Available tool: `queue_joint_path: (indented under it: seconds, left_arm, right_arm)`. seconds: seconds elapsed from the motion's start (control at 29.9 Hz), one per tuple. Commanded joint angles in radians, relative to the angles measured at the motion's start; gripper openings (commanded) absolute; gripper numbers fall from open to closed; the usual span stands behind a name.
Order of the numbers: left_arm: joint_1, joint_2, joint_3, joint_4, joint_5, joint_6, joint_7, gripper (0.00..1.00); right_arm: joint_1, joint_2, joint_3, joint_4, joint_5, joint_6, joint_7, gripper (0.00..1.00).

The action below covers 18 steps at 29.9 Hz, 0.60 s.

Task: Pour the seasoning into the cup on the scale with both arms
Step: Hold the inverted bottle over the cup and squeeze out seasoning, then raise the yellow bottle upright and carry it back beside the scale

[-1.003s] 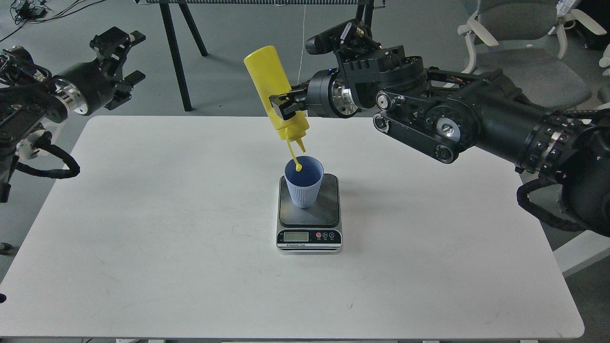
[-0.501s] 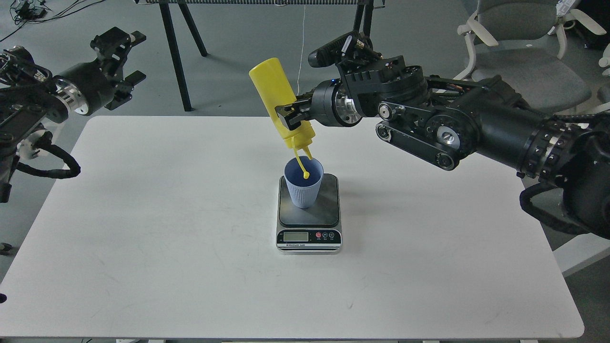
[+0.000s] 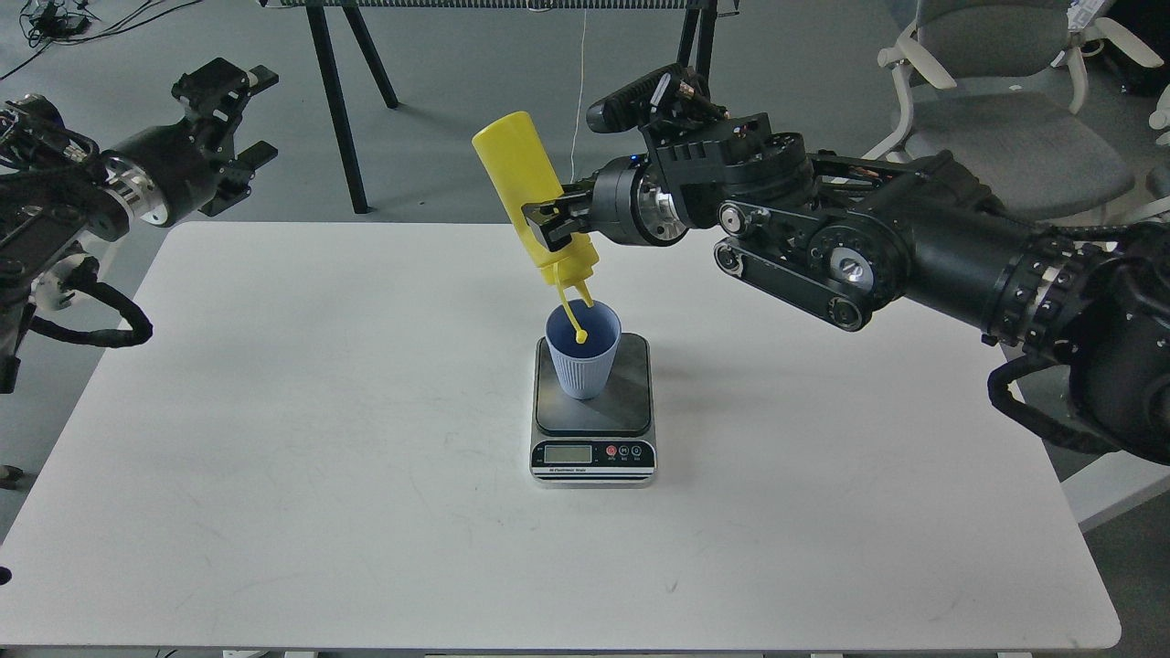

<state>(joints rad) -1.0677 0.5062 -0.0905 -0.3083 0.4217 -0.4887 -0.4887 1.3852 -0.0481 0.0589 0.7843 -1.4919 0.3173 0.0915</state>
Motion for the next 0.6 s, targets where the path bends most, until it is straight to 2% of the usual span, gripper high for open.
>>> queue_joint_path:
  seconds: [0.0,0.27,0.43,0.57]
  left_arm:
    - [0.0,-0.002,0.0,0.0,0.0,0.0,0.0,0.99]
    - [0.0,-0.003,0.0,0.0,0.0,0.0,0.0,0.99]
    - [0.0,-0.002,0.0,0.0,0.0,0.0,0.0,0.99]
    - [0.0,-0.005,0.002,0.0,0.0,0.0,0.0,0.99]
  right_arm:
    - [0.003,-0.003,0.009,-0.02,0.015,0.0,0.001,0.39]
    - [-0.008,-0.007,0.102,-0.023,0.033,0.008,-0.003,0.39]
    - [-0.002,-0.019,0.147,-0.031,0.146,0.009,-0.01,0.39]
    - [-0.003,-0.087,0.206,-0.031,0.258,0.011,-0.019,0.39]
